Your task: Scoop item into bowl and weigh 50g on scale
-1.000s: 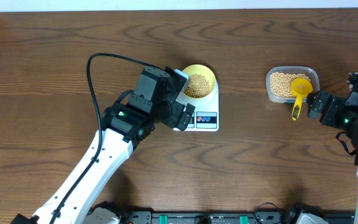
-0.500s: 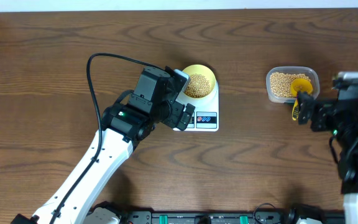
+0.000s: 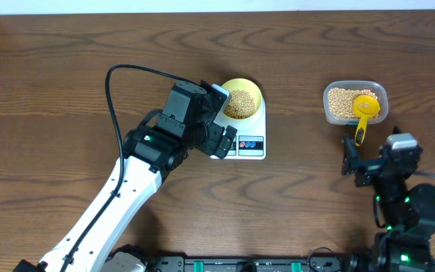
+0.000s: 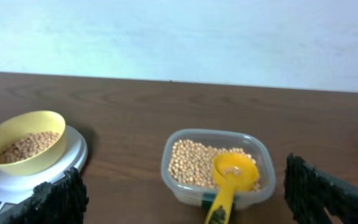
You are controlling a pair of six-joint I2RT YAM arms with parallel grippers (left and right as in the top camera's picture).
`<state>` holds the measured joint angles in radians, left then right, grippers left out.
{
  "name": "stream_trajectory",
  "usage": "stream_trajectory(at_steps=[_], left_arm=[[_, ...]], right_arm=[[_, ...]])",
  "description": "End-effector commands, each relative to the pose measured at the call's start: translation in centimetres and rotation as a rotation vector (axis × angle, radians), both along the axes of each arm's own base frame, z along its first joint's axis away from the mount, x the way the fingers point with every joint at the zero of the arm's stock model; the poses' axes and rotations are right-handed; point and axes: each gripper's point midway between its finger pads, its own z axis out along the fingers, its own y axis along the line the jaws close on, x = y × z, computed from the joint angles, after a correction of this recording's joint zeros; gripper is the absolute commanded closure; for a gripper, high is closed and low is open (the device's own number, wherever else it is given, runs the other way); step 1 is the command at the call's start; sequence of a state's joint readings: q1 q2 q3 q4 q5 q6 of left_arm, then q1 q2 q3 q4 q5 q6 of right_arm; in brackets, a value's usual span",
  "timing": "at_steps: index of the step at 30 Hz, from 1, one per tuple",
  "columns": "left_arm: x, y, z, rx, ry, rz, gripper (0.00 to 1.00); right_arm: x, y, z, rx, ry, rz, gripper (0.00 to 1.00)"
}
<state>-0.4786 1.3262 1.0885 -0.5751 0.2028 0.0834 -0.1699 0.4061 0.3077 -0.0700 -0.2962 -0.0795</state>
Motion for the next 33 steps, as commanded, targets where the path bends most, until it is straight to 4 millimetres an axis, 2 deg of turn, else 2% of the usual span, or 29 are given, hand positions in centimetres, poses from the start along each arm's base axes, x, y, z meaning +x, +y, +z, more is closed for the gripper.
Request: stream_trajectory(at_steps=[1,9,23,33], left_arm=[[0.3,0.3,0.1,0.011,-0.012,0.004,0.02],[0.3,0.3,0.1,0.011,-0.012,0.004,0.02],[0.3,0.3,0.1,0.011,-0.012,0.004,0.02],[0.3,0.3,0.1,0.011,-0.012,0.004,0.02]], right_arm=[[-0.6,0.6,-1.2,0.014,-0.029,0.018,0.01],[-1.6,0.8,-1.9,-0.026,-0.132,0.019,0.01],[-2.4,2.2,-2.4,-0.124,-0.243,0.076,0.01],[-2.1,0.6,-2.7,-0.099,-0.218,-0.069,0.01]])
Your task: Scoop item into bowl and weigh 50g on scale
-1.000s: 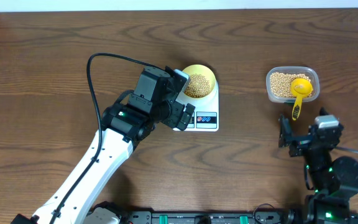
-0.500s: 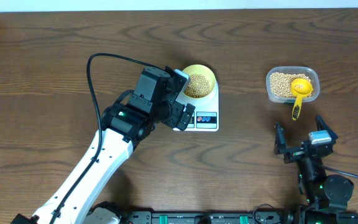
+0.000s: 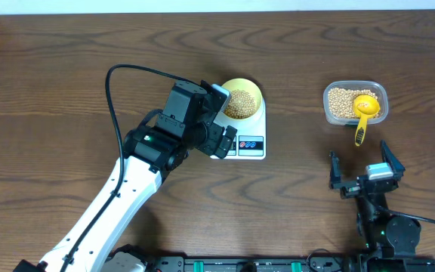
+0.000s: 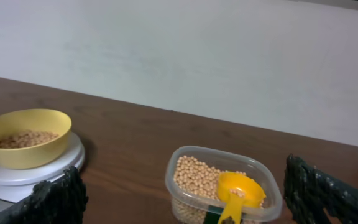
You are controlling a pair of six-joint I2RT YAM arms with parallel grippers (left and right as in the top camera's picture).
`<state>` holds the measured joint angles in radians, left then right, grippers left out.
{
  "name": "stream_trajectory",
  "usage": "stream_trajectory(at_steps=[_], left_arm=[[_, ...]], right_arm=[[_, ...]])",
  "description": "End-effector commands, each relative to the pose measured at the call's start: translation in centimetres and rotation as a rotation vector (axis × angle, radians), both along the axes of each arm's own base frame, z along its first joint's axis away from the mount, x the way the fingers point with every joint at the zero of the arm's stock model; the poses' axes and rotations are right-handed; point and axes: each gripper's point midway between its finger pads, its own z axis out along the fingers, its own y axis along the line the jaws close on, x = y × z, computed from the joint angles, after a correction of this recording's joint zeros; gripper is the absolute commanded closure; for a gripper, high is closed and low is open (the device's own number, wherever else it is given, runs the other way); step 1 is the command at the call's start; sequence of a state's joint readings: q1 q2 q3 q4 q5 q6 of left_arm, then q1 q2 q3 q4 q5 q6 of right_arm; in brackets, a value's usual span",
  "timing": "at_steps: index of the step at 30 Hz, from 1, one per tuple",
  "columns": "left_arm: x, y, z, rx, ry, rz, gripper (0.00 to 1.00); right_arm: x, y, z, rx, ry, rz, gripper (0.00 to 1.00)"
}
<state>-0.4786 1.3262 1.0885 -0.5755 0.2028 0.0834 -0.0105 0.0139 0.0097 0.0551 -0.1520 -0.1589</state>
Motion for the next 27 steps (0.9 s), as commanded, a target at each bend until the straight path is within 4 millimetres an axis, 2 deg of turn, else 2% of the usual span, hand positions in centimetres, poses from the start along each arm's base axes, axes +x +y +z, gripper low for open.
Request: stream_trajectory(at_steps=[1,4,8,17,27], left_arm=[[0.3,0.3,0.1,0.011,-0.013,0.004,0.02],[0.3,0.3,0.1,0.011,-0.013,0.004,0.02],[0.3,0.3,0.1,0.011,-0.013,0.004,0.02],[0.3,0.3,0.1,0.011,-0.013,0.004,0.02],[0.3,0.3,0.1,0.011,-0.013,0.004,0.02]], right_arm=[[0.1,-1.6,-0.4,0.042,0.016,-0.108,0.01],[0.1,-2.6,-1.6,0.124,0.064,-0.18,0.01],[0.1,-3.0,-3.0,0.102,0.121,-0.201,0.01],[0.0,-4.4,-3.0,0.082,0.119,-0.255,0.01],[0.0,-4.5,-3.1,0.099,0.12,-0.26,0.01]])
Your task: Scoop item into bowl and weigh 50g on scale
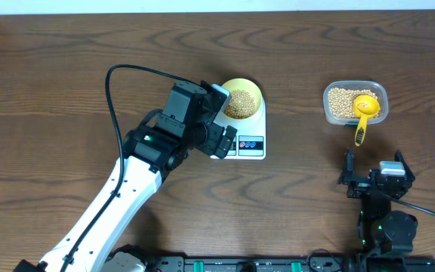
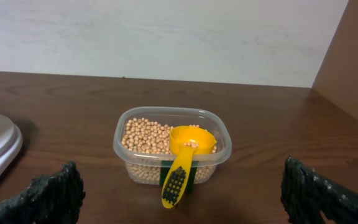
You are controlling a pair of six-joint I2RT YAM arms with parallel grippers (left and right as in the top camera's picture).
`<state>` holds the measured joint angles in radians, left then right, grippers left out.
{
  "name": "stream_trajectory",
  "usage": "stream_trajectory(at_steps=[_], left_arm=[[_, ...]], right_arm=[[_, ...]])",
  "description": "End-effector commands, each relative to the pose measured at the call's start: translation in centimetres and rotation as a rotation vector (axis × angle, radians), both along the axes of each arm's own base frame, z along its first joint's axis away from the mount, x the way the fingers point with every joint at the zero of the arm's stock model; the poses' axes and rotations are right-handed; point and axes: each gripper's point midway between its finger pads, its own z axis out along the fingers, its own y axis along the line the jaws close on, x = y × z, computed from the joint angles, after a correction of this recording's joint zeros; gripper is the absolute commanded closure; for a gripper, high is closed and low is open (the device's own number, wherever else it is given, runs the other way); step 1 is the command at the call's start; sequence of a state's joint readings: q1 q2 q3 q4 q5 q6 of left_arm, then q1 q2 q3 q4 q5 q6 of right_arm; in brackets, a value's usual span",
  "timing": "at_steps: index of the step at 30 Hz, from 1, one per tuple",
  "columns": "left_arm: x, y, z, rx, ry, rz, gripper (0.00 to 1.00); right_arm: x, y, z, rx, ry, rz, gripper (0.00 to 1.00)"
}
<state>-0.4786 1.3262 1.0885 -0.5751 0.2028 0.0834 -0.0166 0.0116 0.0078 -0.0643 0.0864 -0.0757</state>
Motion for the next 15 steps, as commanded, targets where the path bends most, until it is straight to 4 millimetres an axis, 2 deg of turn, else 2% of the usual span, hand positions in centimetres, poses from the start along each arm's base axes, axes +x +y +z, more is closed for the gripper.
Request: stream_trajectory(at_steps=[1,10,15], left_arm=[[0.26,0.27,0.14,0.011,-0.012,0.004,0.02],[0.26,0.27,0.14,0.011,-0.012,0.004,0.02],[0.26,0.27,0.14,0.011,-0.012,0.004,0.02]], right_arm=[[-0.06,-0.28,-0.1,0.014,-0.001,-0.016,0.01],[-0.02,0.08,-0.14,0.08,-0.005,0.0,0.01],[-0.02,0.07,-0.15,0.06,-0.003,0.001,0.01]])
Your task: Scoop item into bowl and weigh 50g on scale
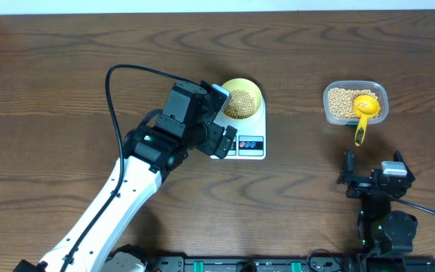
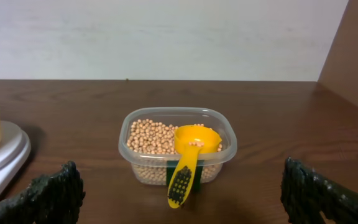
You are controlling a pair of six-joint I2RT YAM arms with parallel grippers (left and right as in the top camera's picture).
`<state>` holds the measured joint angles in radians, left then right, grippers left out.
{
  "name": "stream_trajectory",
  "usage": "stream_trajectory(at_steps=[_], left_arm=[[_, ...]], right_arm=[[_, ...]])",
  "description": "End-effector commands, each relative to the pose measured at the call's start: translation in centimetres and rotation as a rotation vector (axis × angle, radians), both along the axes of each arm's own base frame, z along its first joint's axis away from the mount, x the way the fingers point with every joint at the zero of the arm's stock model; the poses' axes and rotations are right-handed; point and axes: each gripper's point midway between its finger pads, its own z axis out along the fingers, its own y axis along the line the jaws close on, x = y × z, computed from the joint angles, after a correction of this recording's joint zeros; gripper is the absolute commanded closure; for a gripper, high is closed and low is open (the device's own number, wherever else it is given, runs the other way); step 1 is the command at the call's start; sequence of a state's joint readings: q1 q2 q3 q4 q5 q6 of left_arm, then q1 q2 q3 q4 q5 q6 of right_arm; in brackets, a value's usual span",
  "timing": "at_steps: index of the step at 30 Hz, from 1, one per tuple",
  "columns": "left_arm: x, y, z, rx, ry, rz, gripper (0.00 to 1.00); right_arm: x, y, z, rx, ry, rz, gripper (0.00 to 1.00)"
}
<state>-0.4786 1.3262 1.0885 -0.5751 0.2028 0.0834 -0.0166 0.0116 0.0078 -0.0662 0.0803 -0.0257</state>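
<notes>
A yellow bowl point(image 1: 242, 99) part full of beans sits on the white scale point(image 1: 250, 144); its rim shows at the left edge of the right wrist view. The clear tub of beans point(image 1: 356, 102) point(image 2: 176, 144) holds the yellow scoop point(image 1: 364, 110) point(image 2: 191, 152), whose handle hangs over the near rim. My right gripper point(image 1: 374, 172) point(image 2: 185, 200) stands open, wide, low on the table a hand's length short of the scoop handle. My left gripper point(image 1: 221, 140) rests at the scale's left front corner; its jaws are not clear.
The scale's display point(image 1: 250, 142) faces the front. A dark wall panel point(image 2: 353, 50) rises at the right of the right wrist view. The left arm point(image 1: 138, 174) stretches diagonally from the front left across the wooden table point(image 1: 66, 75).
The right wrist view has swung slightly left: the tub sits a little further right in it and the bowl's rim shows. The left arm, the bowl and the scoop are unmoved.
My right gripper was open close behind the scoop handle. Then it stood further back towards the table's front, angled towards the scale. Later it faced the tub squarely from that distance, and it stays there, open. The left gripper has kept by the scale throughout.
</notes>
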Motion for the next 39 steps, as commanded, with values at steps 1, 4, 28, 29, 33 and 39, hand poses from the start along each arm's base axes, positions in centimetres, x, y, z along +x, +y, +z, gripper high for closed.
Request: stream_trajectory(at_steps=[1,4,28,29,33,39], left_arm=[[0.3,0.3,0.1,0.011,-0.012,0.004,0.02],[0.3,0.3,0.1,0.011,-0.012,0.004,0.02],[0.3,0.3,0.1,0.011,-0.012,0.004,0.02],[0.3,0.3,0.1,0.011,-0.012,0.004,0.02],[0.3,0.3,0.1,0.011,-0.012,0.004,0.02],[0.3,0.3,0.1,0.011,-0.013,0.004,0.02]], right_arm=[[0.0,0.0,-0.1,0.01,0.0,-0.002,0.01],[0.0,0.0,-0.1,0.01,0.0,0.001,0.01],[0.0,1.2,-0.1,-0.013,0.003,0.055,0.01],[0.0,1.2,-0.1,-0.013,0.003,0.055,0.01],[0.0,1.2,-0.1,-0.012,0.003,0.055,0.01],[0.0,1.2,-0.1,-0.016,0.003,0.055,0.01]])
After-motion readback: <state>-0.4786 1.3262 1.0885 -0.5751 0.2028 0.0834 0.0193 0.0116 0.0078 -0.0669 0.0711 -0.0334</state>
